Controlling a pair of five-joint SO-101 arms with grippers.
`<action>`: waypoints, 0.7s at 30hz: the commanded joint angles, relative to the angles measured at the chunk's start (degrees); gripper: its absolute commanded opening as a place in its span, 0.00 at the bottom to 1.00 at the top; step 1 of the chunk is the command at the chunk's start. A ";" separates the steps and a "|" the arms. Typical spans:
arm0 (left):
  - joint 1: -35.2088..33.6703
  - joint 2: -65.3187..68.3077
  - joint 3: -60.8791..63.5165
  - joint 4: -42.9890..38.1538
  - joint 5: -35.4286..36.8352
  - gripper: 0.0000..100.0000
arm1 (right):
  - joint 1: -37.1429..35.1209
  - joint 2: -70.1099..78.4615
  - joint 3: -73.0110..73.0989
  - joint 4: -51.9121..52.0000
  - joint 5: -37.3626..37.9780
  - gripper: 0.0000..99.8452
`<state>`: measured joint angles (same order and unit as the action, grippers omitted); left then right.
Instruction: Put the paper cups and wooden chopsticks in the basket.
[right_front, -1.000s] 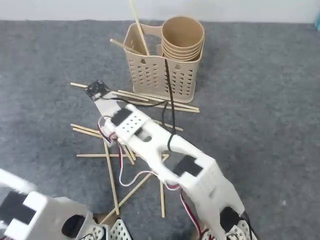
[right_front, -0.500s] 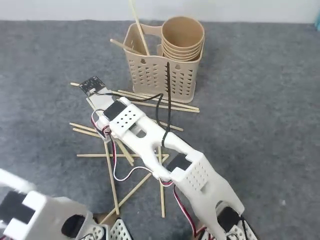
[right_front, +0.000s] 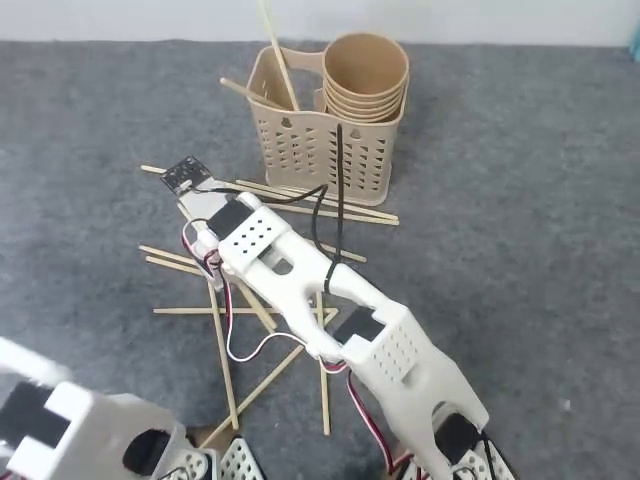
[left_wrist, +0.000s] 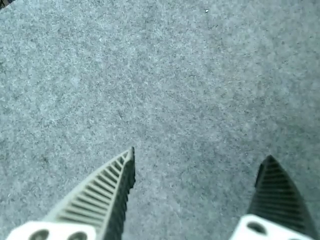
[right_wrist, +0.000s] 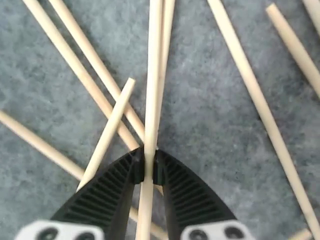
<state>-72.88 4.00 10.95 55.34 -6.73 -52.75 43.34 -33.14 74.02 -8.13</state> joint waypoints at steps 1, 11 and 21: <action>-0.35 -0.62 -0.40 -1.23 -0.26 0.36 | 0.66 -9.63 -2.73 2.15 1.05 0.01; 0.09 -0.62 0.13 -1.23 -0.26 0.36 | 4.35 -34.95 -2.73 7.16 1.14 0.01; 1.14 -0.62 0.92 -1.32 -0.26 0.36 | 15.87 -51.56 -2.37 -8.40 0.62 0.01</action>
<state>-72.35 4.09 12.53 55.34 -6.73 -40.70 -3.69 -33.14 71.74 -7.78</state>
